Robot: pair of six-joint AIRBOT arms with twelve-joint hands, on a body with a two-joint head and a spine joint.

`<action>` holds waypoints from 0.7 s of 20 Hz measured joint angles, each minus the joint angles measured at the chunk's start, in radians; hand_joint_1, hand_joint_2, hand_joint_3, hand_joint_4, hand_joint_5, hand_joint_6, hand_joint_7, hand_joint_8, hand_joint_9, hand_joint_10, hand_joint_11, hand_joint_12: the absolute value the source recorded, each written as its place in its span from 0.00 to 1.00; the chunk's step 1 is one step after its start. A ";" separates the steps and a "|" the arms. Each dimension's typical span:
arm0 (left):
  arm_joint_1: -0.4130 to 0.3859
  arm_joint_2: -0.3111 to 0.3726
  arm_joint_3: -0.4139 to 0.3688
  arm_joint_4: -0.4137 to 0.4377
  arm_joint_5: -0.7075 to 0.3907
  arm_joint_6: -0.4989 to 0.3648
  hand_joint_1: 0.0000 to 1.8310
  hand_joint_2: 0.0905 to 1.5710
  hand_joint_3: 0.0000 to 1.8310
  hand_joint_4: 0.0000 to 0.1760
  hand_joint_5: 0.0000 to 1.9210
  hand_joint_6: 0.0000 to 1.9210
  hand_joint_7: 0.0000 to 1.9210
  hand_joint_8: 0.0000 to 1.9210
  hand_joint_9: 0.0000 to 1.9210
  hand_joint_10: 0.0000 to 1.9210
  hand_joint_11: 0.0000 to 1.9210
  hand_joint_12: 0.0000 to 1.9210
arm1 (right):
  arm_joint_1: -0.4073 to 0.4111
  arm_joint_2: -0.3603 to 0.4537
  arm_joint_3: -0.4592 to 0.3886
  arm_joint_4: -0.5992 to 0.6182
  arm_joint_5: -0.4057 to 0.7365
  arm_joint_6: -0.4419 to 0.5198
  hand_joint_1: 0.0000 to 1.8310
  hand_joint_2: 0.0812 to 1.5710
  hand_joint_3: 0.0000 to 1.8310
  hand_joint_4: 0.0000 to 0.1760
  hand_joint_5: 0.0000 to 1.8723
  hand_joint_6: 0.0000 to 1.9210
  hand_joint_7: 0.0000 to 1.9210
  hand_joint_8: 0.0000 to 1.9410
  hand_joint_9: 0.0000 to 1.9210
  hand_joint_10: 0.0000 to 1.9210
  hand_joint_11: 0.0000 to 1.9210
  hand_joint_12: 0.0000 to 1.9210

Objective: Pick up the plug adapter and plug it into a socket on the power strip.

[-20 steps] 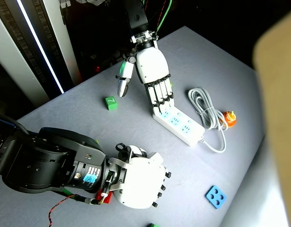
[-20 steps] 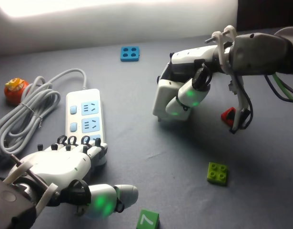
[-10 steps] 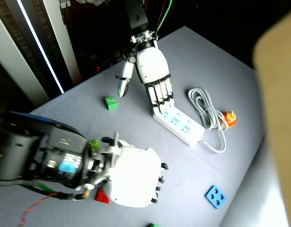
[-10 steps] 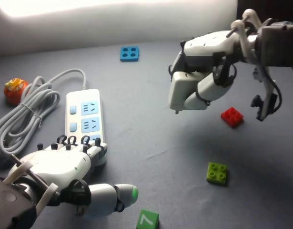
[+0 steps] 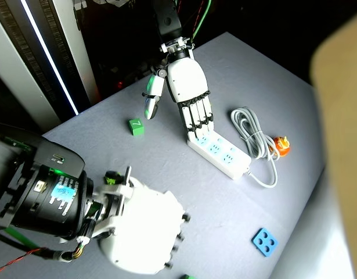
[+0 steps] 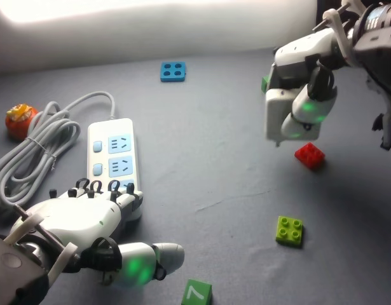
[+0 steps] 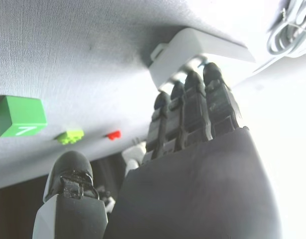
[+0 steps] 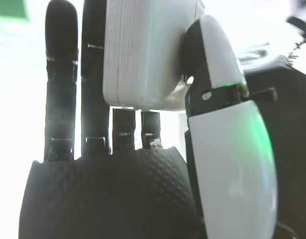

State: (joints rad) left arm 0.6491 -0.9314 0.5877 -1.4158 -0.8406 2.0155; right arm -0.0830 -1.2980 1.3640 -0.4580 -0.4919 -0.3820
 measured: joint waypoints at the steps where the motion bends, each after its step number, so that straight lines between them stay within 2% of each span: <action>1: 0.000 0.000 -0.001 0.000 -0.002 0.000 0.00 0.70 0.00 0.00 0.05 0.00 0.07 0.00 0.07 0.00 0.00 0.15 | 0.011 0.001 -0.028 -0.171 -0.023 0.094 0.65 0.72 0.00 0.05 0.45 0.62 0.51 0.52 0.61 0.00 0.38 0.53; 3: 0.000 0.000 -0.001 0.000 -0.002 0.000 0.00 0.70 0.00 0.00 0.06 0.00 0.07 0.00 0.07 0.00 0.00 0.15 | 0.018 0.000 -0.064 -0.350 -0.025 0.139 0.66 0.72 0.00 0.02 0.45 0.60 0.52 0.51 0.62 0.01 0.38 0.54; 7: 0.000 0.000 -0.001 -0.001 -0.002 0.000 0.00 0.70 0.00 0.00 0.05 0.00 0.06 0.00 0.06 0.00 0.00 0.13 | 0.010 -0.018 -0.104 -0.524 0.075 0.177 0.65 0.73 0.00 0.00 0.43 0.63 0.51 0.53 0.61 0.00 0.39 0.53; 9: 0.000 0.000 -0.001 -0.003 -0.002 0.000 0.00 0.70 0.00 0.00 0.05 0.00 0.06 0.00 0.06 0.00 0.00 0.13 | 0.010 -0.055 -0.083 -0.547 0.083 0.160 0.65 0.72 0.00 0.00 0.44 0.62 0.51 0.52 0.61 0.00 0.40 0.53; 12: -0.001 0.000 -0.002 -0.003 -0.002 0.000 0.00 0.70 0.00 0.00 0.05 0.00 0.06 0.00 0.06 0.00 0.00 0.13 | 0.010 -0.153 -0.028 -0.537 -0.020 0.108 0.66 0.72 0.00 0.00 0.45 0.60 0.52 0.51 0.62 0.00 0.42 0.51; 14: -0.001 0.000 -0.002 -0.003 -0.002 0.000 0.00 0.70 0.00 0.00 0.05 0.00 0.06 0.00 0.06 0.00 0.00 0.12 | 0.018 -0.196 -0.001 -0.533 -0.034 0.146 0.66 0.71 0.00 0.00 0.46 0.59 0.53 0.50 0.63 0.01 0.42 0.51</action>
State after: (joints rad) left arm 0.6479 -0.9314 0.5858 -1.4193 -0.8429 2.0151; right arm -0.0650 -1.4944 1.3632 -0.9909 -0.5255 -0.2363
